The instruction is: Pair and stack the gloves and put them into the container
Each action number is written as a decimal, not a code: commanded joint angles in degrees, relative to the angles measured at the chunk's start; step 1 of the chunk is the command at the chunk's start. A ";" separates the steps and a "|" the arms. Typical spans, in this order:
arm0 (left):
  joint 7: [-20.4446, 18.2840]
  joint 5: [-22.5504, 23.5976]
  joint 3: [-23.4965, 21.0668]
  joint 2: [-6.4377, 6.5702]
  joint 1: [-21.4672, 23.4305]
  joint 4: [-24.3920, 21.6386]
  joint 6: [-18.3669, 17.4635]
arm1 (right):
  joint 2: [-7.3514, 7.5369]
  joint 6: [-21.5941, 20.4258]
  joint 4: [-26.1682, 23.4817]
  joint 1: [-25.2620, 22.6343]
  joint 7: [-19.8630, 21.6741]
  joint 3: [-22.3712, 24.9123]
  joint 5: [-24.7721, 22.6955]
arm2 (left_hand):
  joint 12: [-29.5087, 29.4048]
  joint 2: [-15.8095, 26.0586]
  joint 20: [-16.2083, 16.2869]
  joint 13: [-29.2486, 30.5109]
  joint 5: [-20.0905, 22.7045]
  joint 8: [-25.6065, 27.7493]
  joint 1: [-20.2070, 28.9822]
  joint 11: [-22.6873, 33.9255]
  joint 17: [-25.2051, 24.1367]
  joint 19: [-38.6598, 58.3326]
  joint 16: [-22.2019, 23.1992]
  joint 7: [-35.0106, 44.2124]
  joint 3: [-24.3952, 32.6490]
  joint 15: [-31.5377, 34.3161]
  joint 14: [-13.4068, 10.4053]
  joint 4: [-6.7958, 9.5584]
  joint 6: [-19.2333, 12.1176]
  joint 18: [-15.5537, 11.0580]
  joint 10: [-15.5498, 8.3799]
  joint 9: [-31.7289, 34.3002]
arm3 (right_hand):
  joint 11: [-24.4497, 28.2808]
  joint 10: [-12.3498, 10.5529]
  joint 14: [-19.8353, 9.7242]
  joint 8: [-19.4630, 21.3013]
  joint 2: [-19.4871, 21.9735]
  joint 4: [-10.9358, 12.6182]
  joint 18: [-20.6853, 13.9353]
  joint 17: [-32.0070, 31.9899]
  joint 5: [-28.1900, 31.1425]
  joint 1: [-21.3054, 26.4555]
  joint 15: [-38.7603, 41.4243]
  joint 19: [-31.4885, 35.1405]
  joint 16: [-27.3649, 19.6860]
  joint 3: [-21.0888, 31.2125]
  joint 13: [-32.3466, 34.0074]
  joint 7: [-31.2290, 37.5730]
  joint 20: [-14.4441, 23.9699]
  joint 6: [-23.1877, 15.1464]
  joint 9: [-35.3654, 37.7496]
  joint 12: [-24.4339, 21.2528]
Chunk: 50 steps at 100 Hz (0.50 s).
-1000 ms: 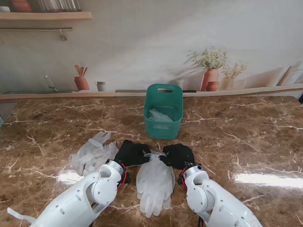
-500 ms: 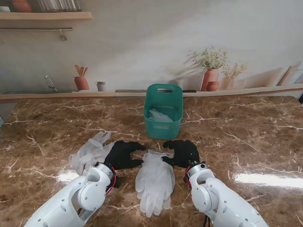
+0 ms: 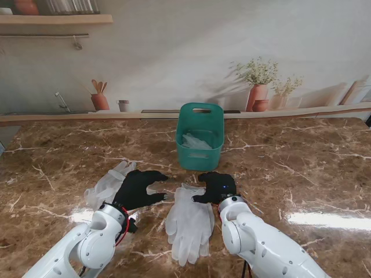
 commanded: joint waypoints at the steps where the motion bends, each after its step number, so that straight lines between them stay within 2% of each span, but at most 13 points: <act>1: 0.40 0.28 -0.43 0.19 0.64 -0.63 -0.05 | -0.84 0.80 0.48 0.87 2.40 -0.62 0.38 | -0.75 1.85 0.67 -2.22 0.89 0.35 -0.77 -1.06 -0.75 0.44 -0.71 0.73 -1.49 -1.81 -3.23 1.30 -0.91 -0.91 -0.84 -0.96 | 0.25 0.92 -0.65 -1.90 -1.81 1.67 -1.57 2.45 -3.21 -2.90 5.87 5.45 4.12 2.04 5.77 -2.18 2.76 1.93 0.59 -1.00; 12: 0.92 0.91 -1.16 0.18 1.26 -1.31 0.12 | -0.18 3.32 -0.07 2.49 7.26 -3.40 -0.01 | -0.93 2.45 0.29 -2.66 2.30 0.85 -0.59 -1.43 -1.06 -1.46 -0.95 1.82 -1.88 -2.29 -3.55 1.29 -1.66 -0.41 -0.83 -1.13 | 8.52 -1.82 -4.59 -4.58 -2.13 1.67 -4.29 3.45 -5.46 -0.51 17.10 10.57 12.48 0.50 8.60 -3.91 5.92 3.35 8.00 6.00; 22: 1.40 1.58 -1.54 0.18 1.46 -1.49 0.12 | 0.07 3.75 0.18 3.13 8.59 -5.03 -0.11 | -1.07 2.76 0.58 -3.11 2.43 1.28 -0.34 -1.67 -0.96 -3.24 -1.19 2.57 -2.61 -2.71 -3.96 1.36 -2.03 -0.48 -1.19 -1.32 | 24.81 -6.66 -7.86 -6.13 -2.64 1.53 -3.87 1.39 -3.38 5.73 30.18 10.63 20.54 -3.33 7.95 -2.17 7.13 2.47 13.31 21.62; 32: 1.69 1.70 -1.75 0.14 1.66 -1.68 0.32 | -0.15 2.51 0.39 2.25 7.20 -4.89 0.35 | -1.11 2.84 0.85 -3.05 2.53 1.34 -0.33 -1.72 -1.11 -3.74 -1.23 2.68 -2.87 -2.80 -4.08 1.39 -2.19 -0.45 -1.21 -1.32 | 34.14 -9.77 -9.53 -4.98 -4.45 0.60 -1.66 1.68 5.15 13.13 40.70 12.35 26.30 -5.96 10.34 5.47 9.45 -1.41 20.68 33.88; 39: 1.87 1.68 -1.82 0.09 1.75 -1.76 0.49 | -0.26 1.07 0.17 1.15 5.94 -4.35 0.57 | -1.13 2.90 1.08 -3.08 2.65 1.40 -0.17 -1.75 -1.14 -4.08 -1.26 2.79 -2.99 -2.89 -4.06 1.43 -2.21 -0.31 -1.22 -1.25 | 38.69 -10.83 -9.50 -0.13 -7.24 -0.25 -0.74 2.59 14.68 17.48 44.09 13.82 27.33 -5.24 12.59 14.61 10.35 -6.62 27.25 39.91; 40: 1.90 1.69 -1.82 0.09 1.76 -1.76 0.51 | -0.29 0.86 0.18 1.03 5.69 -4.29 0.60 | -1.14 2.91 1.11 -3.04 2.68 1.40 -0.18 -1.75 -1.14 -4.12 -1.26 2.80 -3.01 -2.88 -4.08 1.43 -2.18 -0.30 -1.21 -1.25 | 38.82 -10.90 -9.50 -0.28 -8.48 -1.87 -0.65 2.75 15.63 17.86 44.49 14.00 27.36 -3.82 12.88 16.53 10.48 -7.52 28.16 40.96; 42: 1.95 1.72 -1.82 0.08 1.75 -1.76 0.55 | -0.33 0.38 0.21 0.81 5.24 -4.16 0.65 | -1.15 2.94 1.18 -3.05 2.63 1.40 -0.18 -1.78 -1.13 -4.17 -1.27 2.80 -3.05 -2.91 -4.10 1.44 -2.22 -0.28 -1.25 -1.29 | 39.04 -10.94 -9.50 -1.19 -12.82 -5.38 -0.55 2.80 16.95 16.68 45.10 14.21 27.52 3.21 13.16 20.53 10.68 -9.09 29.46 42.49; 43: 1.98 1.73 -1.82 0.08 1.75 -1.75 0.57 | -0.35 0.15 0.22 0.70 5.06 -4.10 0.67 | -1.15 2.96 1.21 -3.02 2.65 1.41 -0.17 -1.77 -1.12 -4.20 -1.27 2.81 -3.07 -2.91 -4.10 1.44 -2.24 -0.29 -1.33 -1.24 | 39.04 -10.94 -9.50 -1.19 -12.82 -5.38 -0.55 2.80 16.95 16.68 45.10 14.21 27.52 3.21 13.16 20.53 10.68 -9.09 29.46 42.49; 44: 2.01 1.74 -1.82 0.07 1.74 -1.74 0.58 | -0.36 -0.07 0.23 0.60 4.88 -4.04 0.70 | -1.15 2.96 1.25 -2.98 2.72 1.42 -0.18 -1.77 -1.11 -4.23 -1.27 2.84 -3.09 -2.90 -4.09 1.44 -2.29 -0.30 -1.39 -1.23 | 39.42 -10.99 -9.46 -1.45 -18.80 -10.23 -0.59 2.43 18.07 14.01 45.36 14.08 27.83 14.10 12.89 25.06 10.83 -10.86 30.44 43.65; 45: 2.04 1.75 -1.82 0.07 1.74 -1.73 0.58 | -0.39 -0.26 0.25 0.51 4.68 -3.98 0.73 | -1.15 2.99 1.29 -2.97 2.73 1.43 -0.18 -1.76 -1.09 -4.25 -1.27 2.86 -3.11 -2.90 -4.15 1.44 -2.36 -0.33 -1.46 -1.20 | 39.42 -10.99 -9.46 -1.45 -18.80 -10.23 -0.59 2.43 18.07 14.01 45.36 14.08 27.83 14.10 12.89 25.06 10.83 -10.86 30.44 43.65; 47: 2.11 1.74 -1.82 0.05 1.71 -1.71 0.58 | -0.47 -0.63 0.39 0.34 4.06 -3.88 0.80 | -1.16 2.96 1.37 -3.01 2.78 1.45 -0.09 -1.77 -1.09 -4.31 -1.28 2.91 -3.11 -2.94 -4.16 1.46 -2.30 -0.29 -1.41 -1.16 | 39.45 -10.94 -9.34 -2.39 -22.25 -14.21 -0.66 1.42 18.44 13.31 45.11 13.51 28.31 20.26 11.84 31.64 11.11 -13.41 31.11 44.60; 48: 2.16 1.73 -1.81 0.04 1.70 -1.69 0.58 | -0.54 -0.77 0.50 0.27 3.67 -3.84 0.82 | -1.15 2.96 1.43 -2.97 2.82 1.47 -0.10 -1.75 -1.05 -4.31 -1.28 2.94 -3.13 -2.93 -4.18 1.46 -2.33 -0.30 -1.45 -1.11 | 39.45 -10.94 -9.34 -2.39 -22.25 -14.21 -0.66 1.42 18.44 13.31 45.11 13.51 28.31 20.26 11.84 31.64 11.11 -13.41 31.11 44.60; 50: 2.26 1.71 -1.79 0.01 1.65 -1.63 0.57 | -0.67 -0.99 0.76 0.17 2.83 -3.81 0.82 | -1.15 2.99 1.54 -2.92 2.90 1.49 -0.11 -1.73 -0.99 -4.30 -1.28 2.99 -3.15 -2.94 -4.24 1.47 -2.41 -0.31 -1.49 -1.03 | 39.04 -11.00 -9.28 -2.79 -22.57 -15.23 -0.92 -0.09 18.73 14.23 44.36 12.59 28.79 21.69 9.91 37.12 11.43 -16.46 30.92 45.97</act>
